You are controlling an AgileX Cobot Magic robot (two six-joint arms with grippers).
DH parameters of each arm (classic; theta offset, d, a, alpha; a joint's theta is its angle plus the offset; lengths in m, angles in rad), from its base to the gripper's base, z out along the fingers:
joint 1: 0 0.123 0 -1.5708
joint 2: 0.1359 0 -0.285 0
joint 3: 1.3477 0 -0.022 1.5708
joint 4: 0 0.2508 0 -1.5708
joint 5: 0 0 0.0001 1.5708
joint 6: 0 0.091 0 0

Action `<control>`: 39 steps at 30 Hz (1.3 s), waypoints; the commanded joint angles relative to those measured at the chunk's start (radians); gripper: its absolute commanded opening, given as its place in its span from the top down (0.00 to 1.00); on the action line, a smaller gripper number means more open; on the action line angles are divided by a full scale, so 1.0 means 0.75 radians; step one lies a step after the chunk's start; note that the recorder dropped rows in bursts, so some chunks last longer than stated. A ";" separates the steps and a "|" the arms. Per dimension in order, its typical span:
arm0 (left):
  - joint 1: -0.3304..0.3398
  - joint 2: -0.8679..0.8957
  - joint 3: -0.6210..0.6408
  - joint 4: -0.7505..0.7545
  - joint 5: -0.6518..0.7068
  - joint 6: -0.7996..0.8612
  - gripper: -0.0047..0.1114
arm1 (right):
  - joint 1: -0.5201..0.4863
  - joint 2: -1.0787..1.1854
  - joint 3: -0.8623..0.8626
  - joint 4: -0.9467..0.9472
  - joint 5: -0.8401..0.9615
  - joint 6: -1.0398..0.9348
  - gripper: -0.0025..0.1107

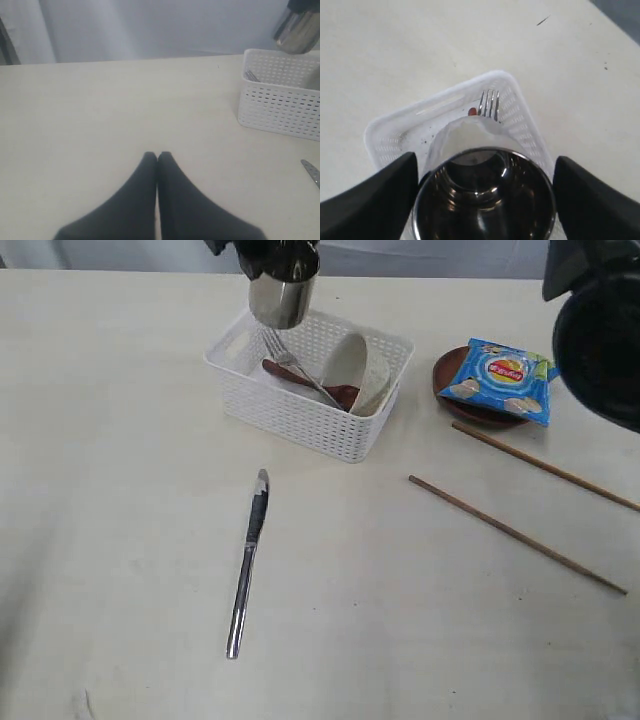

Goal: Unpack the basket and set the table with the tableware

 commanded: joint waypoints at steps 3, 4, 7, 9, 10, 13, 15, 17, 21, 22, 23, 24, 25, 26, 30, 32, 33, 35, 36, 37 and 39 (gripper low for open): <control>-0.010 -0.005 0.003 0.002 -0.004 0.001 0.96 | -0.029 -0.143 0.041 -0.110 -0.004 0.084 0.98; -0.010 -0.005 0.003 0.002 -0.004 0.001 0.96 | -0.043 -0.165 0.070 -0.110 -0.004 0.097 0.98; -0.010 -0.005 0.003 0.002 -0.004 0.001 0.96 | -0.092 -0.232 0.186 -0.113 -0.004 0.130 0.98; -0.010 -0.005 0.003 0.002 -0.004 0.001 0.96 | -0.126 -0.278 0.268 -0.110 -0.004 0.139 0.98; -0.010 -0.005 0.003 0.002 -0.004 0.001 0.96 | -0.142 -0.304 0.315 -0.118 -0.004 0.139 0.98; -0.010 -0.005 0.003 0.002 -0.004 0.001 0.96 | -0.185 -0.372 0.434 -0.169 -0.004 0.152 0.98; -0.010 -0.005 0.003 0.002 -0.004 0.001 0.96 | -0.229 -0.411 0.511 -0.175 -0.004 0.171 0.98; -0.010 -0.005 0.003 0.002 -0.004 0.001 0.96 | -0.266 -0.439 0.578 -0.170 -0.004 0.195 0.98; -0.010 -0.005 0.003 0.002 -0.004 0.001 0.96 | -0.344 -0.469 0.724 -0.134 -0.004 0.205 0.98; -0.010 -0.005 0.003 0.002 -0.004 0.001 0.96 | -0.357 -0.471 0.752 -0.125 -0.004 0.205 0.98; -0.010 -0.005 0.003 0.002 -0.004 0.001 0.96 | -0.365 -0.471 0.785 -0.118 -0.004 0.205 0.98; -0.010 -0.005 0.003 0.002 -0.004 0.001 0.96 | -0.368 -0.468 0.816 -0.115 -0.004 0.205 0.98; -0.010 -0.005 0.003 0.002 -0.004 0.001 0.96 | -0.370 -0.465 0.844 -0.112 -0.004 0.205 0.98; -0.010 -0.005 0.003 0.002 -0.004 0.001 0.96 | -0.370 -0.464 0.869 -0.109 -0.004 0.199 0.98; -0.010 -0.005 0.003 0.006 -0.004 0.001 0.96 | -0.370 -0.457 0.922 -0.067 -0.019 0.199 0.98; -0.010 -0.005 0.003 0.006 -0.004 0.001 0.96 | -0.370 -0.441 0.925 -0.032 -0.055 0.199 0.98; -0.010 -0.005 0.003 0.006 -0.004 0.001 0.96 | -0.370 -0.433 0.925 -0.018 -0.065 0.199 0.98; -0.010 -0.005 0.003 0.006 -0.004 0.001 0.96 | -0.367 -0.403 0.923 0.005 -0.067 0.199 0.98; -0.010 -0.005 0.003 0.006 -0.004 0.001 0.96 | -0.364 -0.386 0.923 0.021 -0.064 0.199 0.98; -0.010 -0.005 0.003 0.006 -0.004 0.001 0.96 | -0.364 -0.368 0.923 0.035 -0.064 0.199 0.98; -0.010 -0.005 0.003 0.006 -0.004 0.001 0.96 | -0.351 -0.342 0.923 0.052 -0.084 0.189 0.98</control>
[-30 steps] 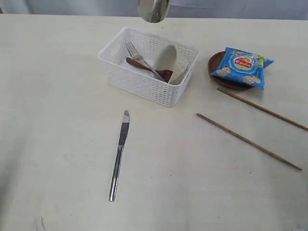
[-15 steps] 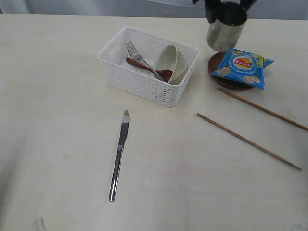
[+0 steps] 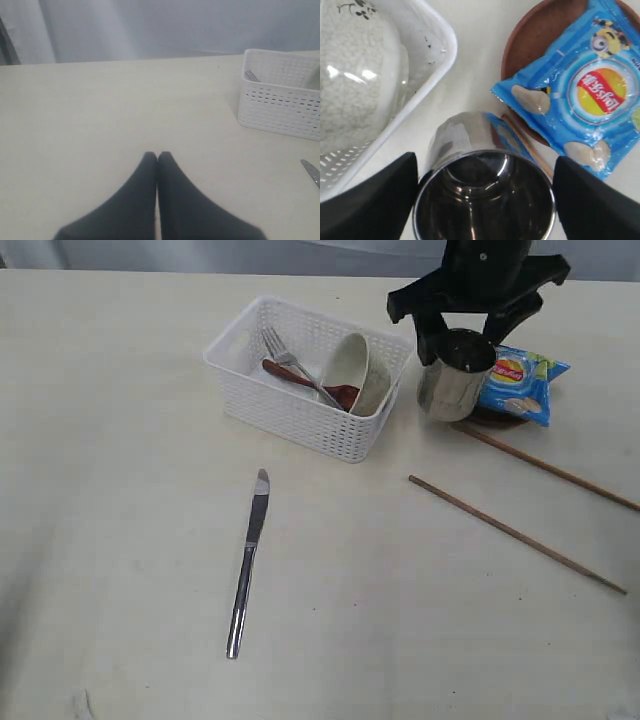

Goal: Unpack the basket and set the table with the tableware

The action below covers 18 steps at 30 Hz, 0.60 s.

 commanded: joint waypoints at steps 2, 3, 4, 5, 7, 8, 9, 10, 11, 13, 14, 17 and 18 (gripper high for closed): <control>-0.010 -0.005 0.003 0.006 -0.004 0.001 0.96 | 0.032 0.062 -0.001 0.037 -0.066 -0.010 0.98; -0.010 -0.005 0.003 0.006 -0.004 0.001 0.96 | 0.042 0.073 -0.001 0.040 -0.096 -0.010 0.98; -0.010 -0.005 0.003 0.006 -0.004 0.001 0.96 | 0.051 0.075 -0.001 0.040 -0.131 -0.007 0.98; -0.010 -0.005 0.003 0.006 -0.004 0.001 0.96 | 0.061 0.083 -0.001 0.047 -0.156 -0.001 0.98; -0.010 -0.005 0.003 0.006 -0.004 0.001 0.96 | 0.076 0.103 -0.004 0.066 -0.218 0.002 0.98; -0.010 -0.005 0.003 0.006 -0.004 0.001 0.96 | 0.084 0.114 -0.004 0.077 -0.244 0.002 0.98; -0.010 -0.005 0.003 0.006 -0.004 0.001 0.96 | 0.095 0.128 -0.004 0.088 -0.265 0.002 0.98; -0.010 -0.005 0.003 0.006 -0.004 0.001 0.96 | 0.101 0.143 -0.004 0.097 -0.285 0.002 0.98; -0.010 -0.005 0.003 0.006 -0.004 0.001 0.96 | 0.108 0.156 -0.004 0.101 -0.299 0.002 0.98; -0.010 -0.005 0.003 0.006 -0.004 0.001 0.96 | 0.128 0.184 -0.007 0.122 -0.339 0.002 0.98; -0.010 -0.005 0.003 0.006 -0.004 0.001 0.96 | 0.139 0.193 -0.016 0.134 -0.349 0.002 0.98; -0.010 -0.005 0.003 0.006 -0.004 0.001 0.96 | 0.183 0.244 -0.095 0.141 -0.338 0.002 0.98; -0.010 -0.005 0.003 0.006 -0.004 0.001 0.96 | 0.200 0.264 -0.132 0.141 -0.319 0.002 0.98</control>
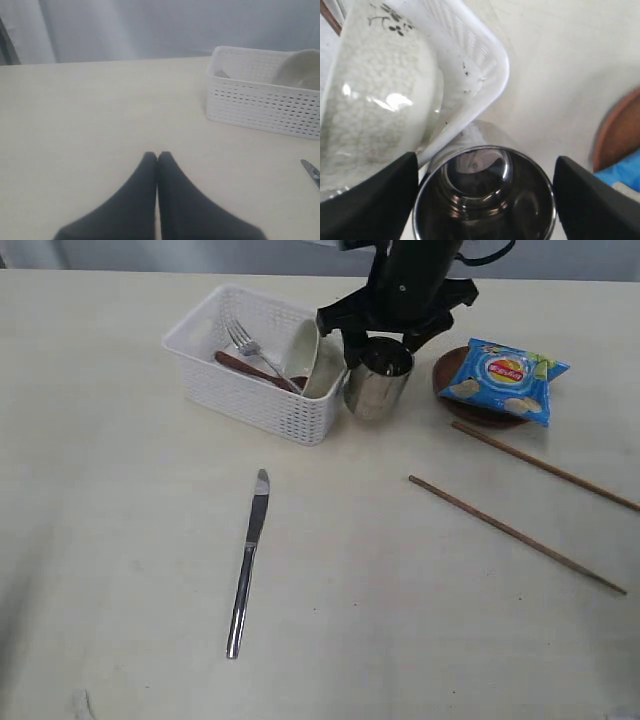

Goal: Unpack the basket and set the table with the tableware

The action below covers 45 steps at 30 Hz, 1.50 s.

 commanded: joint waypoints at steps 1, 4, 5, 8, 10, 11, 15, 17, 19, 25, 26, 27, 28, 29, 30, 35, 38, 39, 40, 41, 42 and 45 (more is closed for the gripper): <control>-0.010 -0.005 0.003 0.006 -0.004 0.001 0.96 | 0.081 0.113 -0.118 0.041 0.010 -0.003 0.98; -0.010 -0.005 0.003 0.006 -0.004 0.001 0.96 | 0.117 0.170 -0.227 0.041 0.071 -0.012 0.98; -0.010 -0.005 0.003 0.006 -0.004 0.001 0.96 | 0.128 0.185 -0.256 0.041 0.089 -0.012 0.98; -0.010 -0.005 0.003 0.006 -0.004 0.001 0.96 | 0.140 0.220 -0.339 0.037 0.144 -0.015 0.98; -0.010 -0.005 0.003 0.006 -0.004 0.001 0.96 | 0.140 0.221 -0.363 0.022 0.180 -0.015 0.98; -0.010 -0.005 0.003 0.006 -0.004 0.001 0.96 | 0.140 0.221 -0.377 0.022 0.211 -0.015 0.98; -0.010 -0.005 0.003 0.006 -0.004 0.001 0.96 | 0.137 0.207 -0.387 -0.104 0.330 -0.015 0.98; -0.010 -0.005 0.003 0.006 -0.004 0.001 0.96 | 0.137 0.207 -0.382 -0.164 0.358 -0.017 0.98; -0.010 -0.005 0.003 0.006 -0.004 0.001 0.96 | 0.137 0.207 -0.367 -0.167 0.358 -0.026 0.98; -0.010 -0.005 0.003 0.006 -0.004 0.001 0.96 | 0.167 0.207 -0.311 -0.123 0.288 -0.030 0.98; -0.010 -0.005 0.003 0.006 -0.004 0.001 0.96 | 0.176 0.207 -0.306 -0.118 0.260 -0.030 0.98; -0.010 -0.005 0.003 0.006 -0.004 0.001 0.96 | 0.183 0.210 -0.306 -0.111 0.238 -0.030 0.98; -0.010 -0.005 0.003 0.006 -0.004 0.001 0.96 | 0.194 0.213 -0.306 -0.109 0.207 -0.030 0.98; -0.010 -0.005 0.003 0.006 -0.004 0.001 0.96 | 0.202 0.213 -0.306 -0.106 0.187 -0.030 0.98; -0.010 -0.005 0.003 0.006 -0.004 0.001 0.96 | 0.216 0.213 -0.306 -0.099 0.145 -0.030 0.98; -0.010 -0.005 0.003 0.006 -0.004 0.001 0.96 | 0.218 0.213 -0.306 -0.094 0.176 -0.030 0.98; -0.010 -0.005 0.003 0.006 -0.004 0.001 0.96 | 0.218 0.213 -0.306 -0.063 0.207 -0.064 0.91; -0.010 -0.005 0.003 0.006 -0.004 0.001 0.96 | 0.218 0.213 -0.306 -0.058 0.210 -0.064 0.80; -0.010 -0.005 0.003 0.006 -0.004 0.001 0.96 | 0.218 0.213 -0.306 -0.055 0.218 -0.064 0.68; -0.010 -0.005 0.003 0.006 -0.004 0.001 0.96 | 0.218 0.213 -0.306 -0.055 0.228 -0.064 0.57; -0.010 -0.005 0.003 0.006 -0.004 0.001 0.96 | 0.218 0.211 -0.308 -0.058 0.240 -0.064 0.49; -0.010 -0.005 0.003 0.006 -0.004 0.001 0.96 | 0.218 0.211 -0.375 -0.058 0.338 -0.071 0.44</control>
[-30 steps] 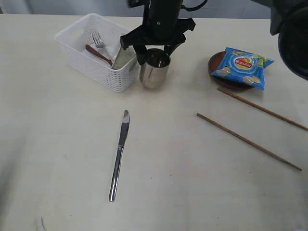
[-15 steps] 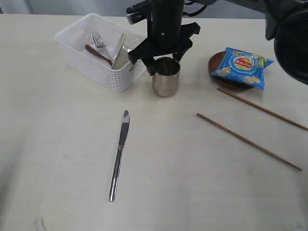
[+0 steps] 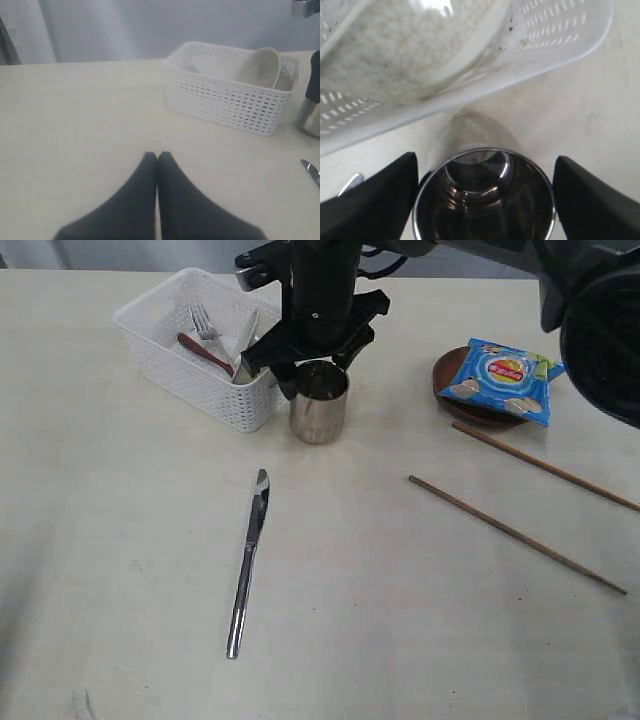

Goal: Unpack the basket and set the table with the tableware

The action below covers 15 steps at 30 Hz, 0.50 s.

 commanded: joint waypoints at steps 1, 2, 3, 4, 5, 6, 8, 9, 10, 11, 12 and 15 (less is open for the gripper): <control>-0.010 -0.005 0.003 0.006 -0.004 0.001 0.96 | -0.002 -0.005 -0.088 0.012 0.138 -0.017 0.44; -0.010 -0.005 0.003 0.006 -0.004 0.001 0.96 | -0.002 -0.007 -0.125 0.012 0.138 -0.017 0.44; -0.010 -0.005 0.003 0.006 -0.004 0.001 0.96 | -0.002 -0.007 -0.165 0.012 0.138 -0.020 0.44; -0.010 -0.005 0.003 0.006 -0.004 0.001 0.96 | -0.002 -0.007 -0.199 0.012 0.138 -0.020 0.44; -0.010 -0.005 0.003 0.006 -0.004 0.001 0.96 | -0.002 -0.007 -0.241 0.008 0.138 -0.020 0.44; -0.010 -0.005 0.003 0.006 -0.004 0.001 0.96 | -0.002 -0.014 -0.276 0.006 0.138 -0.020 0.44; -0.010 -0.005 0.003 0.006 -0.004 0.001 0.96 | -0.002 -0.026 -0.329 0.010 0.138 -0.016 0.44; -0.010 -0.005 0.003 0.006 -0.004 0.001 0.96 | -0.002 -0.032 -0.355 0.010 0.138 -0.016 0.44; -0.010 -0.005 0.003 0.006 -0.004 0.001 0.96 | 0.002 -0.038 -0.395 0.010 0.138 -0.010 0.44; -0.010 -0.005 0.003 0.006 -0.004 0.001 0.96 | 0.002 -0.038 -0.410 0.010 0.138 0.004 0.44; -0.010 -0.005 0.003 0.006 -0.004 0.001 0.96 | 0.002 -0.038 -0.413 0.020 0.138 0.026 0.44; -0.010 -0.005 0.003 0.006 -0.004 0.001 0.96 | 0.002 -0.038 -0.372 0.031 0.138 0.037 0.47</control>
